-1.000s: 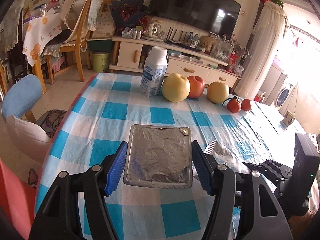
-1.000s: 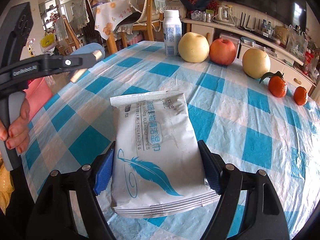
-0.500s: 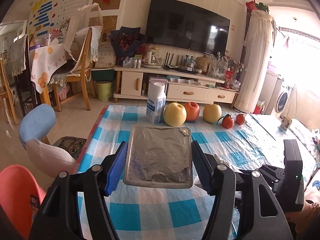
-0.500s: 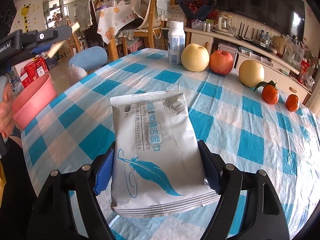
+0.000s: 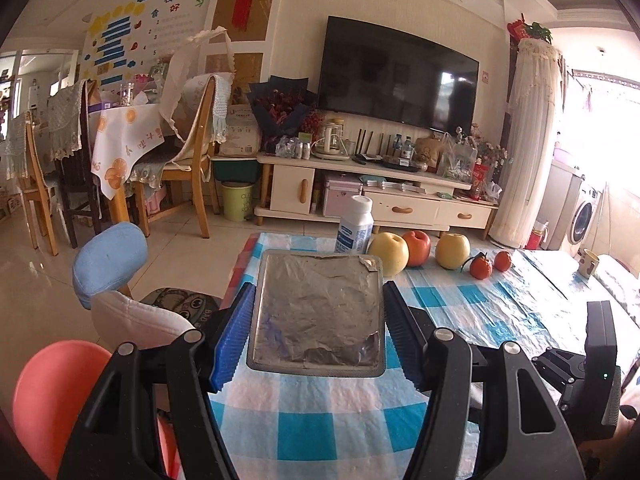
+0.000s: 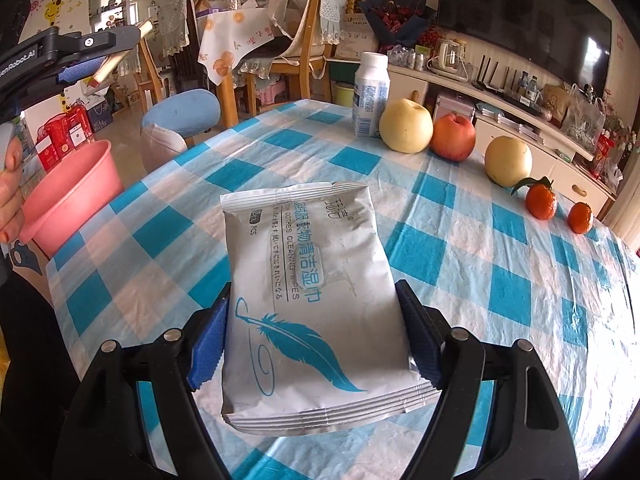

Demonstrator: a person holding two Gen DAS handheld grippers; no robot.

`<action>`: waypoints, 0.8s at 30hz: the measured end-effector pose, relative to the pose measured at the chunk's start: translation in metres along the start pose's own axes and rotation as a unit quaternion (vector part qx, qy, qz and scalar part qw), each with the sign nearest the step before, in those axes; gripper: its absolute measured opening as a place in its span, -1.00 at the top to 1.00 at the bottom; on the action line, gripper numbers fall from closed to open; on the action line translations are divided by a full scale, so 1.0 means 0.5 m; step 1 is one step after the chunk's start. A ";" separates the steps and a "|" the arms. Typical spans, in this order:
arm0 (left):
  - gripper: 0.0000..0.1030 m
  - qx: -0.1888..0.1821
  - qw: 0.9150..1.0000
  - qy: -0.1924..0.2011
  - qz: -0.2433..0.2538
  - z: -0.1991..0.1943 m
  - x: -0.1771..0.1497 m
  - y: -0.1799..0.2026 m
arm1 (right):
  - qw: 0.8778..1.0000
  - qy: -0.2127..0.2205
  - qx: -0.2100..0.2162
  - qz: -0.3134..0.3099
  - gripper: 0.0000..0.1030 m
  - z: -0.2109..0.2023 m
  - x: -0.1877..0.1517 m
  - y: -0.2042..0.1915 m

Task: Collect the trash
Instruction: 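Lift and carry the foil packet and wipes pack over the pink basin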

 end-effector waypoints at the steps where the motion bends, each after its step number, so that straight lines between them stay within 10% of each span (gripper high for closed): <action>1: -0.25 0.007 1.000 0.001 -0.004 -0.003 0.003 -0.014 | 1.000 0.001 0.000 -0.003 -0.51 -0.001 0.004 -0.008; 24: -0.25 0.173 0.980 -0.032 -0.093 -0.037 -0.010 -0.303 | 0.994 0.030 0.048 -0.097 -0.51 0.000 0.166 -0.255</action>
Point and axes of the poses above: each gripper's, at about its wrist camera, not at the fingertips, and z roughly the way its jaws point, y to its right, x to its top, the point moved 9 cm from there along z, roughly the way its jaws point, and after that the axes turned 3 degrees about -z, right-handed, at the moved point
